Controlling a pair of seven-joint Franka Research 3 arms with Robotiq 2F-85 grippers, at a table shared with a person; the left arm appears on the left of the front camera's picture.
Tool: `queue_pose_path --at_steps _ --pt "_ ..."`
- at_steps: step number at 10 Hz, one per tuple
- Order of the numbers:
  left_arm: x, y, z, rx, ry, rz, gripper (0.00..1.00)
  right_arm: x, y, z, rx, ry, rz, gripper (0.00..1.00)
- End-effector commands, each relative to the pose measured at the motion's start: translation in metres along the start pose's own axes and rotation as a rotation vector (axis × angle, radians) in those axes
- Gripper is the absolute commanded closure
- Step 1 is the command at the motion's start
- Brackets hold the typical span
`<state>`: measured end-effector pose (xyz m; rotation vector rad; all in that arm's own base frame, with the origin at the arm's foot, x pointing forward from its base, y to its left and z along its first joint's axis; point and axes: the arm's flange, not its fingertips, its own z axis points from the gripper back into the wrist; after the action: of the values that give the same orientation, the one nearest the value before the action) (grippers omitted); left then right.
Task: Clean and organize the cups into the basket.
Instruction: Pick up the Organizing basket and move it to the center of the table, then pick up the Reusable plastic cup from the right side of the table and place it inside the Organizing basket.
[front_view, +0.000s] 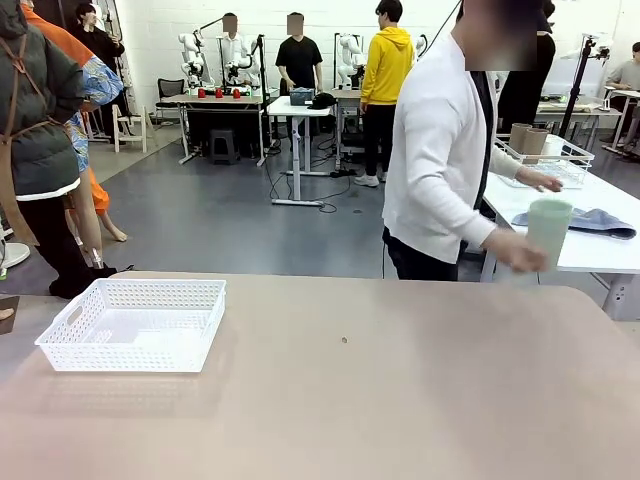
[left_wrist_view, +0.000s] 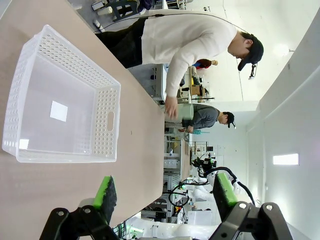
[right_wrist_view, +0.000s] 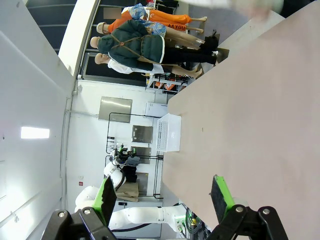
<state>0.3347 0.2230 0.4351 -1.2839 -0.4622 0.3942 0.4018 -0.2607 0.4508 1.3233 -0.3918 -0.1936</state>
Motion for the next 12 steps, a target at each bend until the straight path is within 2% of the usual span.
queue_pose_path --at_steps 1,11,12 --pt "0.0002 -0.0012 0.0013 -0.011 -0.003 -0.005 0.0 0.0003 0.0003 0.0007 0.007 0.005 0.0 0.0" --pt "0.0 0.0 0.0 0.0 0.0 0.0 0.0 0.0 0.0 0.0 0.0 0.0 0.0 0.0" --pt "0.0028 0.0001 0.0019 0.044 0.056 -0.127 0.0 0.001 -0.0015 -0.0017 -0.005 0.147 0.259 0.0"
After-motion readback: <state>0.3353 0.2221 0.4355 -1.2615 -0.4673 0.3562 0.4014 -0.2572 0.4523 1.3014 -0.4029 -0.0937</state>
